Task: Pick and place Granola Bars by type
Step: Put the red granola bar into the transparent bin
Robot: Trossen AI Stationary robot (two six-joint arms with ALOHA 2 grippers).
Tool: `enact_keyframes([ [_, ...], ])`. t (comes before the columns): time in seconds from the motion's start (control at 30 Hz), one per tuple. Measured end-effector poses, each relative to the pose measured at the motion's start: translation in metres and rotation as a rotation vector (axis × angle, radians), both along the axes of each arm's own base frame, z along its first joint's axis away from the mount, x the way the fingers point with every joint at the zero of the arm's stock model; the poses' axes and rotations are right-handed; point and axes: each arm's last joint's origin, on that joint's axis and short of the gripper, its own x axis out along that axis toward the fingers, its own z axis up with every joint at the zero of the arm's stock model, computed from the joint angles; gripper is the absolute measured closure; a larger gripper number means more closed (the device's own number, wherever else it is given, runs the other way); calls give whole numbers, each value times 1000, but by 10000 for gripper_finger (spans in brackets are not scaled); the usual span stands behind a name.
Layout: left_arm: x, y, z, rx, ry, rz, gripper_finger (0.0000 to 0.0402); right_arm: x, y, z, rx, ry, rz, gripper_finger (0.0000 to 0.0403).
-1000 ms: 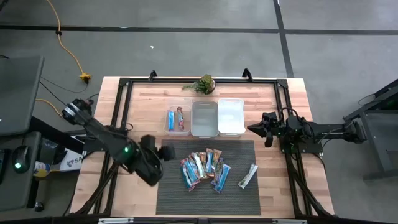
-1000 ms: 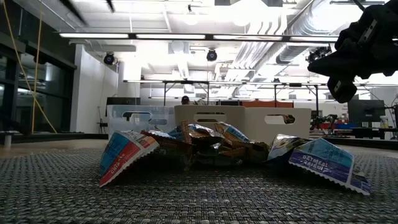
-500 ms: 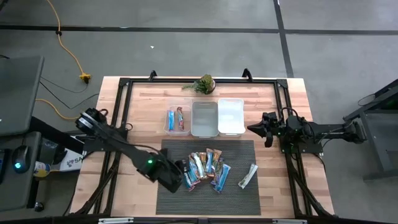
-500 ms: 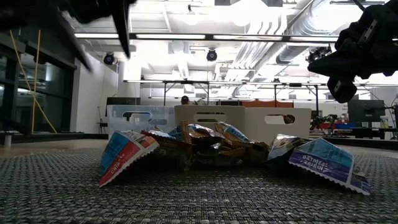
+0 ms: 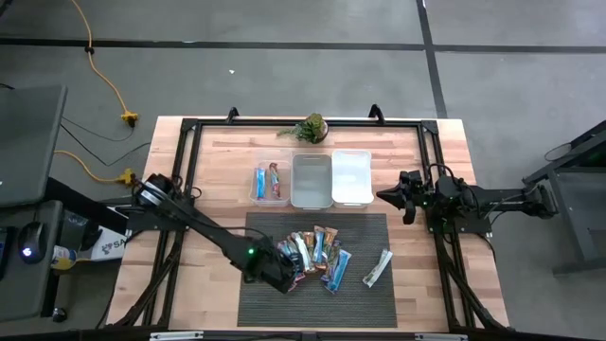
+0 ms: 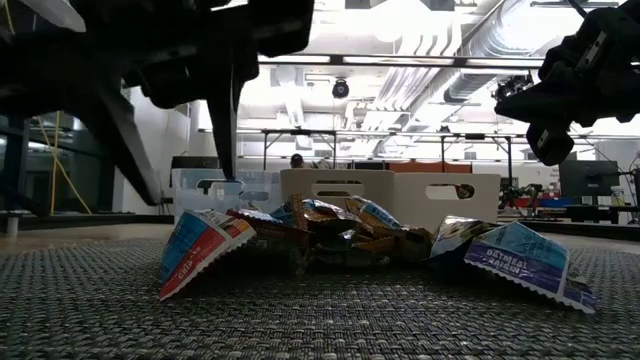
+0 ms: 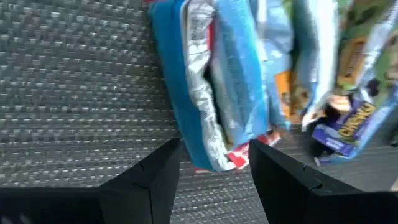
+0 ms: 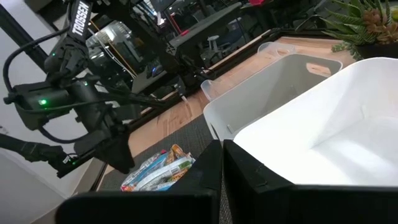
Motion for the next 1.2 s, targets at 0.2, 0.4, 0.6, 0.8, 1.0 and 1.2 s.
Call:
enact_keyframes([
  [0.2, -4, 1, -2, 13, 45, 2, 215, 0, 0, 0, 0, -1, -1, 402],
  [0.4, -5, 3, -5, 24, 75, 23, 215, 0, 0, 0, 0, -2, 0, 402],
  [0.6, -5, 3, -7, 47, 74, 36, 215, 0, 0, 0, 0, -1, 0, 402],
  [0.8, -2, 9, -7, 63, 65, 61, 215, 0, 0, 0, 0, -1, 0, 402],
  [1.0, -1, 16, -7, 81, 79, 71, 215, 0, 0, 0, 0, -1, 0, 402],
  [1.2, -3, 19, -11, 82, 108, 55, 215, 0, 0, 0, 0, -1, 0, 402],
])
